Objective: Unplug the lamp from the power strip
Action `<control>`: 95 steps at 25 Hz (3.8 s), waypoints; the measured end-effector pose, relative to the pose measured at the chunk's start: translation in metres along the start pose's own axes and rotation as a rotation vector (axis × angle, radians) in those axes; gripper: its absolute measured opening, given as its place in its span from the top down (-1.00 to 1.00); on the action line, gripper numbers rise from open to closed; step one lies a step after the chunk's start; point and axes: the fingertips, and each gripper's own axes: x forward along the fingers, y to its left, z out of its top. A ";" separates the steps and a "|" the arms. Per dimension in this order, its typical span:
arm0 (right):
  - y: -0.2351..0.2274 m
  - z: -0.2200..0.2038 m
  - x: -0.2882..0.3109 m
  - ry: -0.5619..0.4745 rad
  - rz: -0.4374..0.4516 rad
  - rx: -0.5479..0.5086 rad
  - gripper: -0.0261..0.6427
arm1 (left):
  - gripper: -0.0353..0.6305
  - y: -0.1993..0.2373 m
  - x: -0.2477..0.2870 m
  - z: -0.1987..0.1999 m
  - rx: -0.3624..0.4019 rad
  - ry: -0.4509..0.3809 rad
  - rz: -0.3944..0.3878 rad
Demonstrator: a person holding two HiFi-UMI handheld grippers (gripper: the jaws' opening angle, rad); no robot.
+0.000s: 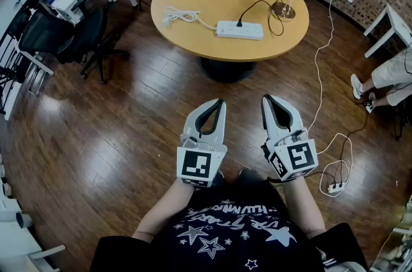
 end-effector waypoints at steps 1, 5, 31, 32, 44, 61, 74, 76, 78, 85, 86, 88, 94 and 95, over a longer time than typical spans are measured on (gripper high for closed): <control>-0.001 0.000 0.001 -0.003 -0.006 0.002 0.91 | 0.88 0.003 0.001 -0.001 0.003 0.000 0.003; -0.006 -0.001 0.005 -0.006 -0.018 -0.002 0.91 | 0.88 0.016 0.007 -0.007 -0.005 0.004 0.018; -0.192 -0.032 0.183 0.017 0.066 0.060 0.91 | 0.88 0.075 0.240 -0.036 0.022 0.095 0.102; -0.197 -0.032 0.188 0.017 0.072 0.062 0.91 | 0.88 0.076 0.248 -0.037 0.025 0.099 0.107; -0.223 -0.047 0.237 0.051 0.153 0.075 0.91 | 0.88 0.103 0.298 -0.042 0.007 0.128 0.174; -0.226 -0.071 0.314 0.112 0.066 0.068 0.91 | 0.88 0.173 0.354 -0.081 -0.032 0.184 0.079; -0.204 -0.149 0.332 0.318 0.126 0.032 0.91 | 0.88 0.172 0.379 -0.158 -0.072 0.369 -0.084; -0.203 -0.160 0.331 0.350 0.131 0.041 0.91 | 0.88 0.170 0.379 -0.170 -0.083 0.404 -0.091; -0.202 -0.170 0.332 0.371 0.144 0.042 0.91 | 0.88 0.167 0.380 -0.182 -0.087 0.438 -0.099; -0.196 -0.190 0.337 0.430 0.226 0.031 0.90 | 0.88 0.162 0.384 -0.219 -0.077 0.617 -0.116; -0.194 -0.192 0.339 0.442 0.242 0.027 0.88 | 0.88 0.162 0.385 -0.225 -0.076 0.648 -0.122; -0.191 -0.199 0.341 0.476 0.278 0.015 0.75 | 0.88 0.160 0.385 -0.234 -0.073 0.705 -0.131; -0.179 -0.213 0.349 0.560 0.385 -0.032 0.45 | 0.88 0.153 0.386 -0.248 -0.051 0.811 -0.138; -0.178 -0.216 0.351 0.571 0.400 -0.041 0.43 | 0.88 0.151 0.386 -0.250 -0.053 0.825 -0.140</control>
